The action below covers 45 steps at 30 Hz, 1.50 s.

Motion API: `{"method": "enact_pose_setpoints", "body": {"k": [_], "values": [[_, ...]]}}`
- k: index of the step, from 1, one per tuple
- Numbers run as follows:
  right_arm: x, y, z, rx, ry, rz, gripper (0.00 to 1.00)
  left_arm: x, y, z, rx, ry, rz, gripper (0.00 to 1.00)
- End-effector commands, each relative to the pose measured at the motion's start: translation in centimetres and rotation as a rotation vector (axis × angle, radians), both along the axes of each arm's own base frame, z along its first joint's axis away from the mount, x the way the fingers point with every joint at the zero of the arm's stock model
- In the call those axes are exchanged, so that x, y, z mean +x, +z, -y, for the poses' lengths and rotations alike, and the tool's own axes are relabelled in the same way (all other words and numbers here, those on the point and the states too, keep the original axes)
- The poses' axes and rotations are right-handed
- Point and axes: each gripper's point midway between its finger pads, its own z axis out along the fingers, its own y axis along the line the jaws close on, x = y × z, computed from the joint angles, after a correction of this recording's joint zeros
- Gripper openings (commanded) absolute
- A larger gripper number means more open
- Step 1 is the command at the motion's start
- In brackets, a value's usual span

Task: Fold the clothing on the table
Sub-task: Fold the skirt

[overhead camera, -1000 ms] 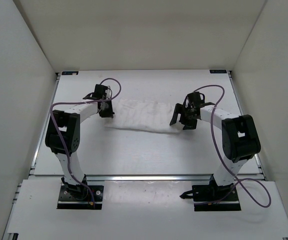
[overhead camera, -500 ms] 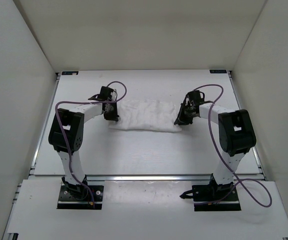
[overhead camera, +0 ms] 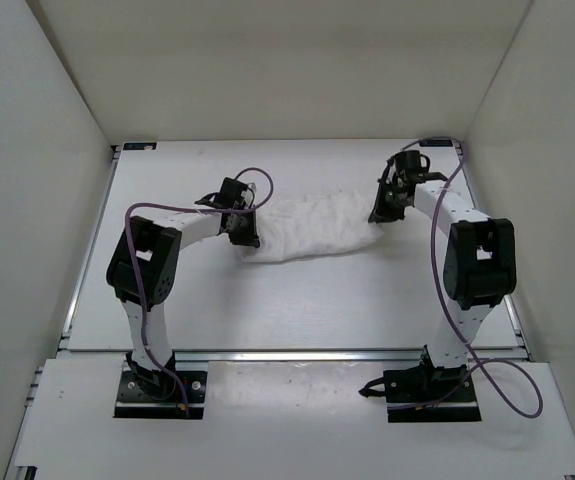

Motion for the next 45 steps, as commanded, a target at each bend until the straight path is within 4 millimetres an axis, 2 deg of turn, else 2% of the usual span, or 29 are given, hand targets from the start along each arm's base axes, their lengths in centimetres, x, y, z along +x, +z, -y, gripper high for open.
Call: {"method": "enact_pose_setpoints", "body": {"k": [1,3,5,6,8,12,14,18,20,23,24,28,29,35,38,39,40,41,42,44,45], "values": [[1.8,7.0,-2.0,-0.029,0.129,0.173,0.00,-2.8,-2.5,1.8,-0.056,-0.019,-0.105,0.11],[2.5,9.1,-4.4,-0.017,0.191,0.213,0.00,-3.2,-2.7,2.8,-0.069,-0.030,-0.109,0.12],[2.3,9.7,-7.6,-0.010,0.257,0.215,0.00,-3.5,-3.0,3.6,-0.087,-0.040,-0.125,0.12],[2.7,10.1,-8.4,-0.008,0.271,0.231,0.00,-3.4,-3.0,3.8,-0.092,-0.041,-0.130,0.12],[1.7,9.7,-12.2,0.064,0.332,0.203,0.00,-3.7,-3.3,4.1,-0.105,-0.049,-0.152,0.12],[-0.3,9.3,-18.2,0.217,0.408,0.163,0.00,-3.1,-3.8,3.0,-0.148,-0.019,-0.166,0.10],[-1.1,9.7,-20.4,0.241,0.444,0.178,0.00,-3.4,-4.3,1.8,-0.154,0.007,-0.180,0.09],[-2.5,8.5,-23.5,0.286,0.502,0.138,0.00,-3.1,-4.1,0.6,-0.181,0.037,-0.183,0.09],[-2.8,7.5,-24.3,0.310,0.516,0.107,0.00,-2.8,-3.9,0.5,-0.201,0.035,-0.175,0.09],[-3.1,7.7,-26.1,0.392,0.527,0.098,0.00,-3.3,-3.5,0.7,-0.232,0.029,-0.178,0.09],[-3.5,7.8,-26.8,0.405,0.534,0.091,0.00,-3.8,-4.1,0.7,-0.234,0.030,-0.200,0.09],[-3.9,7.6,-28.5,0.393,0.559,0.098,0.00,-3.8,-4.2,0.5,-0.247,0.041,-0.204,0.09],[-4.3,7.1,-28.8,0.399,0.563,0.077,0.00,-4.3,-4.6,0.7,-0.252,0.036,-0.219,0.09],[-6.3,6.1,-31.3,0.434,0.617,0.053,0.00,-4.7,-4.7,0.8,-0.274,0.045,-0.230,0.08],[-6.4,4.1,-30.5,0.373,0.601,0.009,0.00,-4.7,-4.8,0.0,-0.273,0.068,-0.226,0.10],[-6.1,4.2,-30.4,0.382,0.597,0.010,0.00,-4.6,-4.5,-0.1,-0.277,0.069,-0.218,0.10],[-5.8,4.3,-30.2,0.384,0.588,0.009,0.02,-4.6,-4.5,-0.5,-0.277,0.080,-0.218,0.10],[-5.5,4.4,-29.9,0.380,0.576,0.013,0.10,-4.6,-4.3,-0.7,-0.279,0.080,-0.212,0.10],[-5.3,5.0,-29.8,0.384,0.574,0.025,0.14,-4.5,-4.1,-0.6,-0.281,0.080,-0.209,0.11],[-4.4,6.2,-29.3,0.385,0.571,0.064,0.35,-4.3,-3.3,-0.7,-0.298,0.073,-0.193,0.13],[-4.0,8.0,-29.0,0.394,0.567,0.098,0.39,-4.1,-2.9,-1.0,-0.292,0.079,-0.184,0.14]]}}
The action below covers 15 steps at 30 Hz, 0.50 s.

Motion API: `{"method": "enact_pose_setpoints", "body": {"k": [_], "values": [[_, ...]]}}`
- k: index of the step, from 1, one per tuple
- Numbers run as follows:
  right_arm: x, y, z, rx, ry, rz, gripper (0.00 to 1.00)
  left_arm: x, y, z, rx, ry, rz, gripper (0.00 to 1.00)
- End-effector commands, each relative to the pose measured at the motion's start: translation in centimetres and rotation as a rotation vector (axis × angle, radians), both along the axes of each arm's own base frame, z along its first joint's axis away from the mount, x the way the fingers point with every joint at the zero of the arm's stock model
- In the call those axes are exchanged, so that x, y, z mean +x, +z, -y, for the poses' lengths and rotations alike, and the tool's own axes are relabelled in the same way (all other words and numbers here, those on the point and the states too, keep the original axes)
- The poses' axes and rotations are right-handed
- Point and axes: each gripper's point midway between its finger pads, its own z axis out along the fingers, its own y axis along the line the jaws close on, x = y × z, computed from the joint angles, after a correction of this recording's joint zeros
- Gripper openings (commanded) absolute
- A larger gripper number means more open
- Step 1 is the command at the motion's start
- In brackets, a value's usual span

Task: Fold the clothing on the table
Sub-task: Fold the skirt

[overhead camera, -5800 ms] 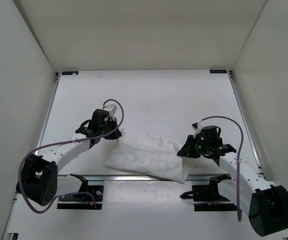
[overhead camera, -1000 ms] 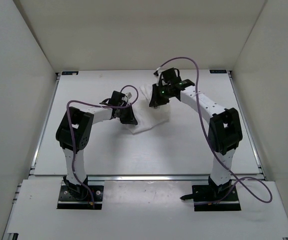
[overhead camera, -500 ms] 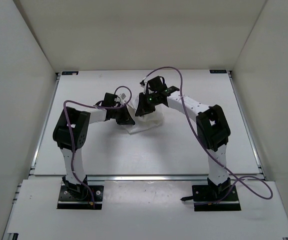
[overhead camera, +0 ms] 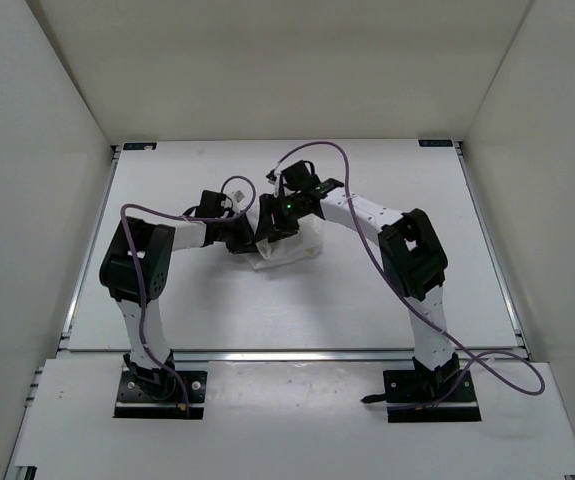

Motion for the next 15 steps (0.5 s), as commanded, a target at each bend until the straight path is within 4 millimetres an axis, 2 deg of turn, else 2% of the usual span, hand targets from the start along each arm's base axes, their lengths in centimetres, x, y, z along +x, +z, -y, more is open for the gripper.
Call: {"method": "enact_pose_setpoints", "body": {"k": [1,2,4,6,7,8,9,10,11,13,14,15], "values": [[2.5,7.2,0.7,0.090,-0.029,0.148,0.48,-2.4,-2.1,-2.9,0.115,0.029,-0.097,0.14],[3.0,8.0,1.2,0.092,-0.046,0.170,0.52,-2.3,-1.6,-3.0,0.111,0.029,-0.086,0.14],[2.8,12.7,2.0,0.147,-0.049,0.261,0.57,-1.4,0.3,-3.3,0.090,0.037,-0.039,0.17],[2.6,15.7,2.7,0.196,-0.068,0.327,0.60,-0.9,1.6,-3.5,0.080,0.046,-0.014,0.19],[2.4,17.1,3.7,0.206,-0.096,0.358,0.60,-0.8,2.2,-3.7,0.073,0.049,-0.013,0.20],[2.9,17.5,4.6,0.197,-0.127,0.390,0.55,0.0,3.6,-4.0,0.069,0.060,0.026,0.23],[2.6,17.7,5.3,0.203,-0.137,0.412,0.52,0.1,3.9,-4.2,0.065,0.067,0.019,0.27],[2.6,16.5,6.3,0.179,-0.161,0.412,0.46,0.8,5.2,-4.7,0.075,0.082,0.054,0.32],[3.2,15.6,7.4,0.158,-0.185,0.407,0.29,1.5,6.5,-5.1,0.068,0.105,0.079,0.32],[2.6,11.7,8.3,0.116,-0.182,0.306,0.08,2.2,8.7,-5.6,0.056,0.133,0.119,0.41],[2.7,10.8,8.6,0.107,-0.179,0.288,0.02,2.5,9.8,-6.5,0.064,0.161,0.148,0.42],[2.3,9.1,8.7,0.083,-0.165,0.260,0.01,2.9,10.7,-7.4,0.078,0.190,0.163,0.43]]}}
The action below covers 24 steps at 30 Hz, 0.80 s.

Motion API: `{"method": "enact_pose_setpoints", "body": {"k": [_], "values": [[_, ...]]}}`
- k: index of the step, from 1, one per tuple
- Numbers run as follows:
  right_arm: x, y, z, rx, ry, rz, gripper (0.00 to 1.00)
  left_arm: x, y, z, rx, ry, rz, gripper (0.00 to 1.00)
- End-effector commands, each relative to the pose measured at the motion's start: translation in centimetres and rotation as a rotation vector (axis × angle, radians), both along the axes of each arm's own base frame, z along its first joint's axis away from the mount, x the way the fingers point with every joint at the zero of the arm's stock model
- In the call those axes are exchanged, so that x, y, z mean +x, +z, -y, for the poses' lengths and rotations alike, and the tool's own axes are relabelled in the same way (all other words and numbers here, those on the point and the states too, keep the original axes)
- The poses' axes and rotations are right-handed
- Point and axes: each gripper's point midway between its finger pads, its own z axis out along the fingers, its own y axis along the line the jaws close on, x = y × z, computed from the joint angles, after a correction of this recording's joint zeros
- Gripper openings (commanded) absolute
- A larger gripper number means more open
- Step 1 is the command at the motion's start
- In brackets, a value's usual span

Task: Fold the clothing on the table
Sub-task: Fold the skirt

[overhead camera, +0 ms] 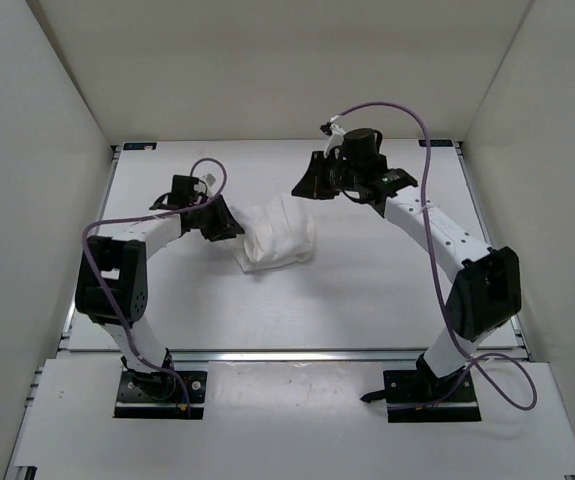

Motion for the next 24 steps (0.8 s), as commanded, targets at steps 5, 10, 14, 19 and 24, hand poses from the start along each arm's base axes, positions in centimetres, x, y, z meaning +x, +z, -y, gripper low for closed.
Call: {"method": "enact_pose_setpoints", "body": {"k": [5,10,14,19,24], "values": [[-0.5,-12.3,-0.2,-0.129,0.013,-0.189,0.00,2.7,12.7,-3.7,0.038,0.114,0.307,0.38],[0.9,-14.9,-0.2,-0.136,0.029,-0.240,0.00,0.2,14.2,2.5,-0.001,-0.008,0.381,0.00],[1.6,-16.0,-0.2,-0.125,0.022,-0.250,0.00,-3.0,8.4,6.1,-0.018,-0.055,0.287,0.00],[1.8,-17.5,0.7,-0.119,0.002,-0.284,0.00,-6.4,0.9,5.6,0.065,-0.067,0.132,0.00],[1.4,-17.7,0.6,-0.125,0.011,-0.280,0.00,-6.0,-1.4,3.5,0.147,-0.052,0.074,0.00]]}}
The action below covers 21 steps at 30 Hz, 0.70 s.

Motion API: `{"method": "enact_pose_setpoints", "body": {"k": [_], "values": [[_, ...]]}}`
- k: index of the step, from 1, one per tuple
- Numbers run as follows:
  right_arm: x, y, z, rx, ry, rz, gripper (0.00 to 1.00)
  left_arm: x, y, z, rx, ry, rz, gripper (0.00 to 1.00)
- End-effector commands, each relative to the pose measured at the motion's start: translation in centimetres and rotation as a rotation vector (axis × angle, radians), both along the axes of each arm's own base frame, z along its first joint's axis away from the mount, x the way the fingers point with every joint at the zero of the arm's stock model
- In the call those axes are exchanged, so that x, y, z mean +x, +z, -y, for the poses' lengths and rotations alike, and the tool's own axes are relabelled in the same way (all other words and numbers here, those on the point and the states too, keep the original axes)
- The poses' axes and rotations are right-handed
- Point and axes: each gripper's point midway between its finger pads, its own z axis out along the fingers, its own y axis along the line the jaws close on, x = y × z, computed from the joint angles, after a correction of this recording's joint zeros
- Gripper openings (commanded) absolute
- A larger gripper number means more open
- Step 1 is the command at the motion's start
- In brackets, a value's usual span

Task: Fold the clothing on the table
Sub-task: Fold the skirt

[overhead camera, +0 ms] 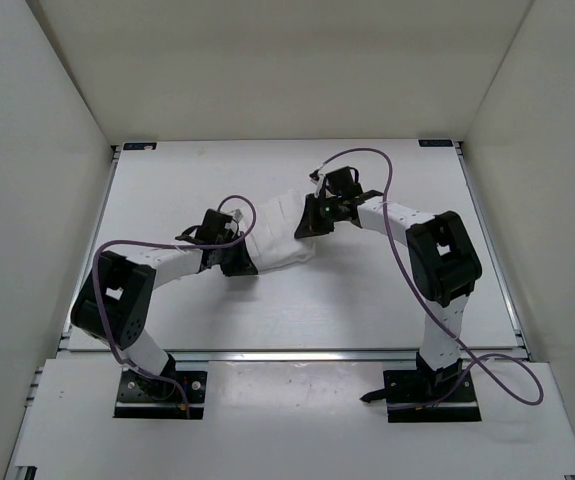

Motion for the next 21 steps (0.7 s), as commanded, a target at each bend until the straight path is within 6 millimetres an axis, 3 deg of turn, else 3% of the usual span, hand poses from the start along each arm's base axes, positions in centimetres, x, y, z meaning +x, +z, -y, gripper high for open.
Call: {"method": "enact_pose_setpoints", "body": {"k": [1,5,7,11,12,13,14,15,16,17,18,20,21], "values": [[1.1,1.0,-0.2,0.015,0.004,0.062,0.00,3.1,1.8,-0.9,0.025,0.037,0.081,0.00],[1.7,1.8,0.6,-0.002,0.000,0.083,0.00,4.4,3.8,-0.6,0.004,0.022,0.117,0.00],[2.0,3.2,1.0,0.008,-0.004,0.101,0.00,5.1,5.9,-0.4,-0.024,0.020,0.149,0.00],[2.6,8.2,1.8,0.079,-0.012,0.153,0.03,5.7,11.4,0.2,-0.127,0.004,0.228,0.02],[3.0,9.2,2.4,0.078,-0.028,0.167,0.06,5.9,13.1,-0.1,-0.130,0.009,0.264,0.09],[3.0,10.9,2.8,0.077,-0.030,0.202,0.09,5.7,13.4,-0.5,-0.107,0.008,0.262,0.28],[3.5,11.3,3.2,0.046,-0.061,0.225,0.17,6.4,14.5,-1.2,-0.078,0.026,0.287,0.39],[3.4,12.1,4.1,0.003,-0.083,0.231,0.23,6.2,14.4,-2.2,-0.015,0.024,0.274,0.57],[4.0,13.1,5.7,-0.072,-0.129,0.266,0.41,6.3,15.1,-3.1,0.042,0.015,0.275,0.71],[4.6,13.2,7.0,-0.134,-0.173,0.280,0.56,7.3,16.1,-4.0,0.106,0.042,0.300,0.77],[4.9,13.6,8.9,-0.206,-0.205,0.293,0.67,7.0,15.7,-5.7,0.206,0.050,0.281,0.88],[4.2,12.6,11.6,-0.332,-0.246,0.255,0.78,7.1,15.8,-7.8,0.343,0.040,0.275,0.99],[4.3,12.5,13.3,-0.383,-0.269,0.263,0.80,7.1,15.6,-9.1,0.417,0.068,0.273,0.98]]}}
